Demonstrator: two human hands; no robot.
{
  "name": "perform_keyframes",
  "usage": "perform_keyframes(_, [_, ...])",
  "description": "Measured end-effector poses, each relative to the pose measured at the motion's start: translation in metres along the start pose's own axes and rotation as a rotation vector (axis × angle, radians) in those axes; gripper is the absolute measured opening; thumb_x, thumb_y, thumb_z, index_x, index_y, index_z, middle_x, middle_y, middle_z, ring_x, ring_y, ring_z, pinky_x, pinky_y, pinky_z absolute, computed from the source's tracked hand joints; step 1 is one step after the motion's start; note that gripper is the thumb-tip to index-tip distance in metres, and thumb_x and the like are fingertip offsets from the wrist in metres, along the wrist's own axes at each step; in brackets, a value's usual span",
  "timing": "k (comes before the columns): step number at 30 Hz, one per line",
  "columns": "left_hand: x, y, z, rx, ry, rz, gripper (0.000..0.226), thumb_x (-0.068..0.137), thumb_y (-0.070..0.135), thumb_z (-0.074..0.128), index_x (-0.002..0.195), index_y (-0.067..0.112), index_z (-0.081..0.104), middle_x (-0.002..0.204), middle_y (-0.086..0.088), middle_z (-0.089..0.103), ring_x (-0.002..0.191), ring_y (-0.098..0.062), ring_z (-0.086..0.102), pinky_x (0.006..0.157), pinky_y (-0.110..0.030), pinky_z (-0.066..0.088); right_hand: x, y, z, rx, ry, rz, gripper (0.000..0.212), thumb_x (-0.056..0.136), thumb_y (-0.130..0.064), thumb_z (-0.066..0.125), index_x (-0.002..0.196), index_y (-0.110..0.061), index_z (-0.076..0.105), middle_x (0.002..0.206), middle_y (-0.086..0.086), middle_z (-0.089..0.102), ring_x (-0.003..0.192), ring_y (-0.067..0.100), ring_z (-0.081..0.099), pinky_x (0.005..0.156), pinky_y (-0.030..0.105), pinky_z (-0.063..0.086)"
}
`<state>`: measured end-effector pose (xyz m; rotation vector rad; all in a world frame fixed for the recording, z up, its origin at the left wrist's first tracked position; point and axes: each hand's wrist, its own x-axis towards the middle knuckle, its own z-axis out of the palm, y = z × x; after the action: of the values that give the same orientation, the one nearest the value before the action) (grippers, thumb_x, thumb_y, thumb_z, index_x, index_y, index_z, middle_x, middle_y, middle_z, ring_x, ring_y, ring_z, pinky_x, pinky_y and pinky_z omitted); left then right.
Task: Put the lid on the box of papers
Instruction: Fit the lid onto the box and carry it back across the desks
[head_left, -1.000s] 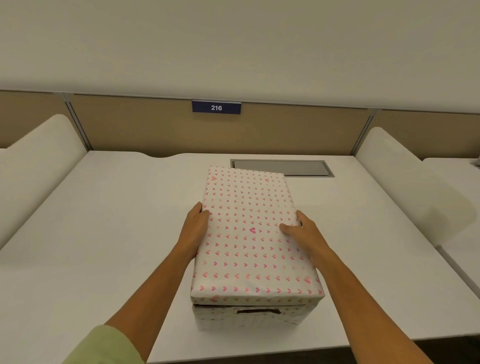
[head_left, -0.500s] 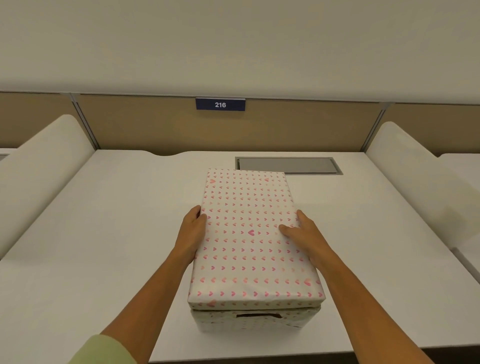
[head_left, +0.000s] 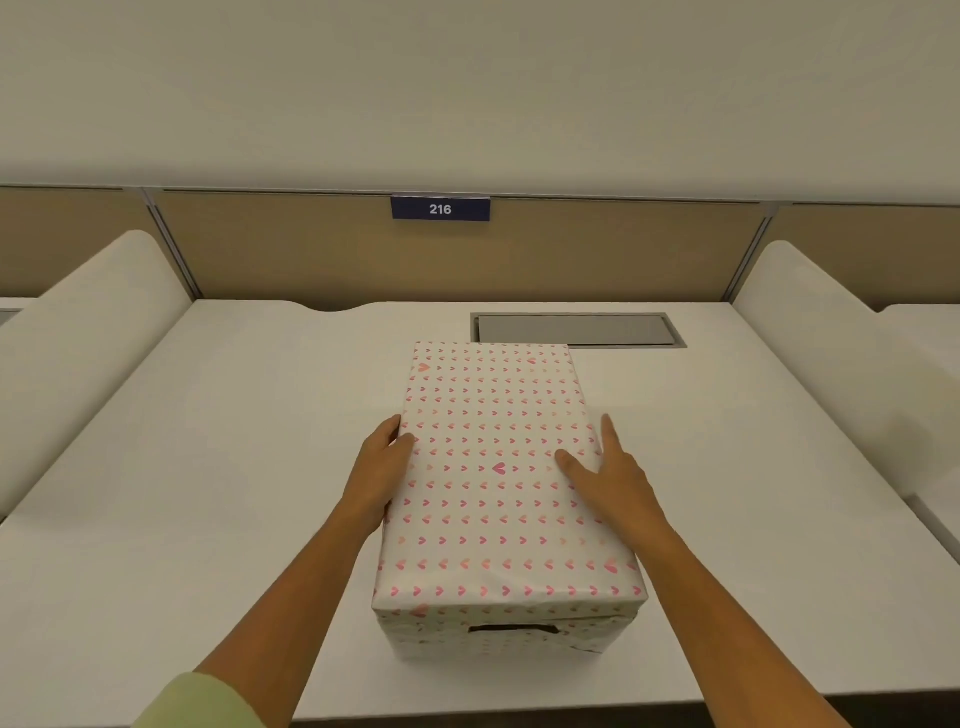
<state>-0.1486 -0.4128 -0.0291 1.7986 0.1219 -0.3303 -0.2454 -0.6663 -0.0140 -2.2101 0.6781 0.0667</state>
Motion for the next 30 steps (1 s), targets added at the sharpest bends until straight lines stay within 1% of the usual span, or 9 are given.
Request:
perform_keyframes(4, [-0.015, -0.006, -0.011, -0.022, -0.057, -0.082, 0.033, 0.096, 0.036, 0.057, 0.128, 0.031, 0.048, 0.11, 0.014, 0.063, 0.093, -0.011, 0.066, 0.067, -0.03, 0.056, -0.023, 0.019, -0.008, -0.03, -0.016, 0.067, 0.096, 0.083, -0.075, 0.054, 0.158, -0.025, 0.019, 0.145, 0.005, 0.056, 0.119, 0.031, 0.064, 0.092, 0.049, 0.055])
perform_keyframes(8, [-0.034, -0.021, -0.017, -0.074, -0.105, -0.121, 0.04, 0.092, 0.039, 0.064, 0.127, 0.025, 0.052, 0.119, 0.004, 0.067, 0.103, -0.021, 0.069, 0.088, -0.046, 0.059, -0.044, 0.035, -0.011, -0.02, -0.054, 0.092, 0.089, 0.082, -0.078, 0.05, 0.152, -0.025, 0.035, 0.135, 0.003, 0.063, 0.111, 0.027, 0.067, 0.088, 0.044, 0.055])
perform_keyframes(11, [-0.052, -0.03, -0.021, -0.104, -0.111, -0.112, 0.038, 0.091, 0.039, 0.066, 0.125, 0.029, 0.052, 0.121, 0.008, 0.066, 0.105, -0.019, 0.069, 0.086, -0.043, 0.059, -0.057, 0.041, -0.01, 0.041, -0.052, 0.082, 0.088, 0.084, -0.074, 0.053, 0.154, -0.025, 0.033, 0.127, 0.0, 0.063, 0.095, 0.017, 0.069, 0.083, 0.041, 0.057])
perform_keyframes(13, [-0.061, -0.037, -0.024, -0.153, -0.116, -0.139, 0.038, 0.09, 0.037, 0.068, 0.124, 0.027, 0.056, 0.119, 0.006, 0.07, 0.102, -0.02, 0.072, 0.079, -0.039, 0.061, -0.062, 0.046, -0.008, 0.054, -0.048, 0.061, 0.079, 0.086, -0.07, 0.055, 0.149, -0.024, 0.041, 0.109, -0.008, 0.062, 0.078, 0.003, 0.062, 0.074, 0.032, 0.055])
perform_keyframes(16, [-0.07, -0.045, -0.023, -0.217, -0.072, -0.141, 0.033, 0.091, 0.03, 0.069, 0.122, 0.025, 0.06, 0.113, 0.006, 0.073, 0.096, -0.019, 0.074, 0.069, -0.033, 0.061, -0.067, 0.054, -0.002, 0.105, -0.055, 0.018, 0.055, 0.089, -0.062, 0.058, 0.129, -0.024, 0.056, 0.096, -0.021, 0.061, 0.078, 0.004, 0.064, 0.061, 0.022, 0.051])
perform_keyframes(21, [-0.072, -0.048, -0.017, -0.144, -0.005, -0.096, 0.031, 0.095, 0.024, 0.062, 0.125, 0.026, 0.055, 0.127, 0.004, 0.065, 0.108, -0.021, 0.066, 0.089, -0.043, 0.057, -0.067, 0.061, 0.007, 0.222, -0.089, 0.022, 0.042, 0.093, -0.053, 0.06, 0.124, -0.025, 0.057, 0.102, -0.019, 0.064, 0.083, 0.008, 0.068, 0.061, 0.02, 0.051])
perform_keyframes(25, [-0.071, -0.042, -0.014, 0.0, -0.031, -0.026, 0.046, 0.096, 0.03, 0.059, 0.14, 0.031, 0.045, 0.141, 0.008, 0.053, 0.106, -0.011, 0.061, 0.077, -0.028, 0.055, -0.062, 0.064, 0.006, 0.213, -0.163, 0.016, 0.043, 0.094, -0.052, 0.06, 0.129, -0.031, 0.048, 0.123, -0.008, 0.062, 0.089, 0.007, 0.065, 0.053, 0.014, 0.049])
perform_keyframes(27, [-0.062, -0.032, -0.012, 0.148, -0.031, 0.022, 0.057, 0.095, 0.04, 0.059, 0.146, 0.033, 0.036, 0.148, 0.008, 0.046, 0.114, -0.015, 0.059, 0.083, -0.032, 0.055, -0.052, 0.054, 0.001, 0.135, -0.137, -0.022, 0.062, 0.092, -0.056, 0.06, 0.144, -0.032, 0.037, 0.142, -0.001, 0.046, 0.105, 0.013, 0.06, 0.06, 0.015, 0.052])
perform_keyframes(30, [-0.032, -0.01, -0.003, 0.421, -0.016, 0.115, 0.075, 0.092, 0.056, 0.054, 0.154, 0.03, 0.022, 0.164, 0.004, 0.023, 0.145, -0.027, 0.035, 0.113, -0.051, 0.037, -0.023, 0.023, 0.001, -0.077, -0.01, -0.152, 0.087, 0.089, -0.065, 0.056, 0.158, -0.027, 0.018, 0.16, 0.0, 0.023, 0.139, 0.028, 0.042, 0.101, 0.044, 0.049])
